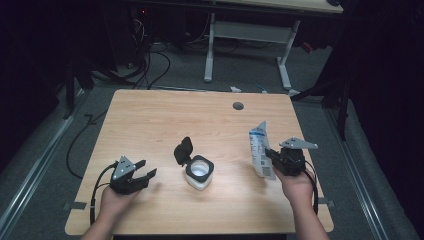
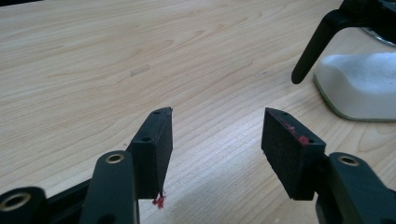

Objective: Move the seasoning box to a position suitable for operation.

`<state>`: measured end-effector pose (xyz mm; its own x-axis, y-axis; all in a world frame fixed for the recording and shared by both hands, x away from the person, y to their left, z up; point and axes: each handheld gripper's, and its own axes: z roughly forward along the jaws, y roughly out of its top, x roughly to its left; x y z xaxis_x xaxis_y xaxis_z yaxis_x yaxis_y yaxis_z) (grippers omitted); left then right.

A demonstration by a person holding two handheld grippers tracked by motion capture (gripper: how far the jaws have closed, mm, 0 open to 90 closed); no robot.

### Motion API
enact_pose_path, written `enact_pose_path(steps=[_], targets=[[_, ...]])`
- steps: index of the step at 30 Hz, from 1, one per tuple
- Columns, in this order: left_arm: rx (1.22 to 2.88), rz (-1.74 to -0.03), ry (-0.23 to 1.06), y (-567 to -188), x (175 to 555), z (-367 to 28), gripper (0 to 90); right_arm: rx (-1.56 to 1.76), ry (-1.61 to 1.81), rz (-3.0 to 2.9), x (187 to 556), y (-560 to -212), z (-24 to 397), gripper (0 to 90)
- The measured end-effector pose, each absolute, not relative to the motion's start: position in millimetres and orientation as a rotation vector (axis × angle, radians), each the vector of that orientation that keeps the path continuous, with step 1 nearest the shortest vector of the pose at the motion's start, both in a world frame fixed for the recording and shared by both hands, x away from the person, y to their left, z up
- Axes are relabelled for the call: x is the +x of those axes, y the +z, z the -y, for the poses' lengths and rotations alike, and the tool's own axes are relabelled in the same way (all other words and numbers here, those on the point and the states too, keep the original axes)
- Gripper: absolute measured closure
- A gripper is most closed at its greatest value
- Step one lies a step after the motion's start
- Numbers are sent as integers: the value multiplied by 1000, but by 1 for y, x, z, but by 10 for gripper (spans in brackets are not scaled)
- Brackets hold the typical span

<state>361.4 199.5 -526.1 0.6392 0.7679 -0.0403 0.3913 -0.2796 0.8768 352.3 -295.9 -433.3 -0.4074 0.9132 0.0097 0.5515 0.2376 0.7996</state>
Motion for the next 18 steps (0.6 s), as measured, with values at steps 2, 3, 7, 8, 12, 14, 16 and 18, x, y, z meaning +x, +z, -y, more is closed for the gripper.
enact_pose_path(steps=[2, 3, 7, 8, 12, 14, 16, 18], targets=[[1904, -925, 491, -527, 363, -201, 437, 1341, 1081, -2024, 350, -437, 298, 899], [1905, -928, 487, -527, 364, -202, 437, 1343, 1097, -2012, 349, -439, 298, 899], [1898, -938, 491, -526, 364, -203, 438, 1322, 1147, -1973, 345, -450, 299, 899], [1898, -938, 494, -526, 363, -204, 437, 1322, 1162, -1962, 344, -452, 299, 899], [1889, -941, 502, -526, 361, -208, 426, 1306, 1214, -1914, 341, -459, 301, 899], [1891, -935, 500, -526, 360, -209, 424, 1303, 1245, -1880, 339, -461, 303, 899], [1894, -924, 509, -526, 358, -210, 426, 1286, 1261, -1849, 336, -463, 304, 899], [1896, -920, 521, -526, 356, -210, 424, 1274, 1287, -1818, 334, -465, 304, 899]])
